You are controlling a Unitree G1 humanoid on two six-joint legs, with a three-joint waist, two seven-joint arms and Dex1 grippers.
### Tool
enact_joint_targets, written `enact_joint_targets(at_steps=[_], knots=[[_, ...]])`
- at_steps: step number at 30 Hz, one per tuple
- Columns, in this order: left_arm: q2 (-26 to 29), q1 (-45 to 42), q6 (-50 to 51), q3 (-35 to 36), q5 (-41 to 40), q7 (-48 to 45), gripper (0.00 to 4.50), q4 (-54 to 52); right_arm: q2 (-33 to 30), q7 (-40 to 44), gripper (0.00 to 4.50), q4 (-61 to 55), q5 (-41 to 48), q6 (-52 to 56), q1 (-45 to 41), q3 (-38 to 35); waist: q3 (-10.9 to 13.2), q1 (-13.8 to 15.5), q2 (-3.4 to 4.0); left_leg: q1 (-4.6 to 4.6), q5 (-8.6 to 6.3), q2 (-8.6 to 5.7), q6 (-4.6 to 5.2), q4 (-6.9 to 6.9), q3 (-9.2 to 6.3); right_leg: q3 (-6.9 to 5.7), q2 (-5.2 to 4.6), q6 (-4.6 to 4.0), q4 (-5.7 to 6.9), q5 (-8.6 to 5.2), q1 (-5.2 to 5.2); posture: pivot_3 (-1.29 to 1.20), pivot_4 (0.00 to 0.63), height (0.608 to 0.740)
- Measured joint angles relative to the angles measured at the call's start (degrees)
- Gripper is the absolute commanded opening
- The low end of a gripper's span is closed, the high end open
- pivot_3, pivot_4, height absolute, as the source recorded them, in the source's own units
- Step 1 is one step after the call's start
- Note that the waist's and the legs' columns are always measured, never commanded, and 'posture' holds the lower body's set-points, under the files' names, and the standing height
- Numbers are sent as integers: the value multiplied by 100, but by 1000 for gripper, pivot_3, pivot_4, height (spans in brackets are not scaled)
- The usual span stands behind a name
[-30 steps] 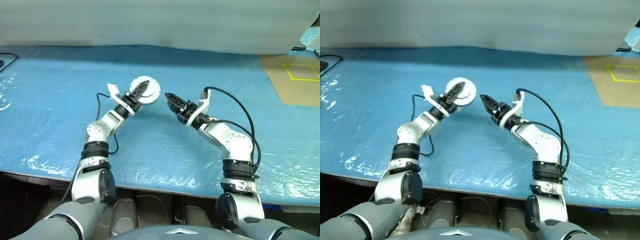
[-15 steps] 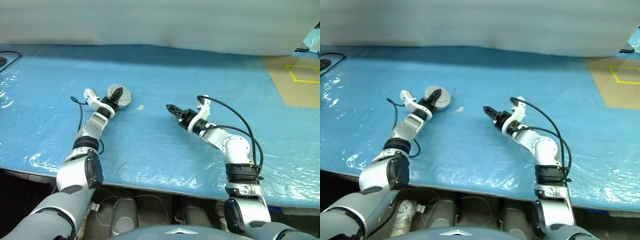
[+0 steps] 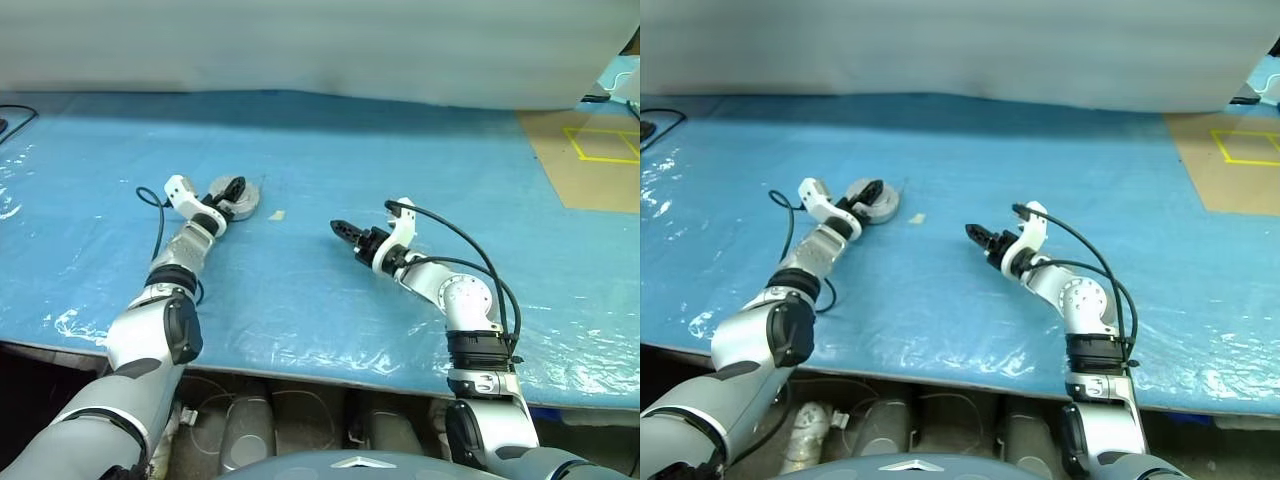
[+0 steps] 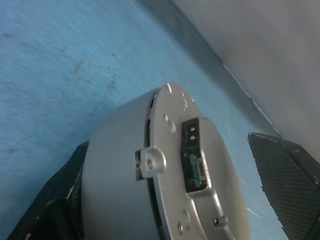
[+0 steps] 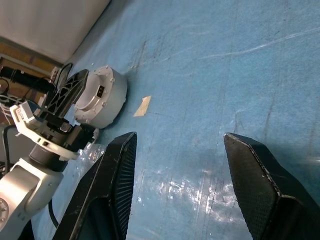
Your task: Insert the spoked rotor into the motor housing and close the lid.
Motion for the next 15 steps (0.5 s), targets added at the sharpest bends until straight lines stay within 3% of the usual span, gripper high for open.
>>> enact_joint_targets(at_steps=[9,15], knots=[[419,436,-359,185,-83,-426,4456,-1024,126,250,2868,-1,-321,35,135,119,0,6,0,3,0,2,0,5,1,1,-2,-22,11,-13,0,0,150,740],[294,1120,1022,-172,-661,-1231,4456,-3132,-237,605,2868,-129,-696,-189,126,175,1,46,-1,2,0,28,0,32,9,1,-10,-31,47,-19,-1,0,150,740]])
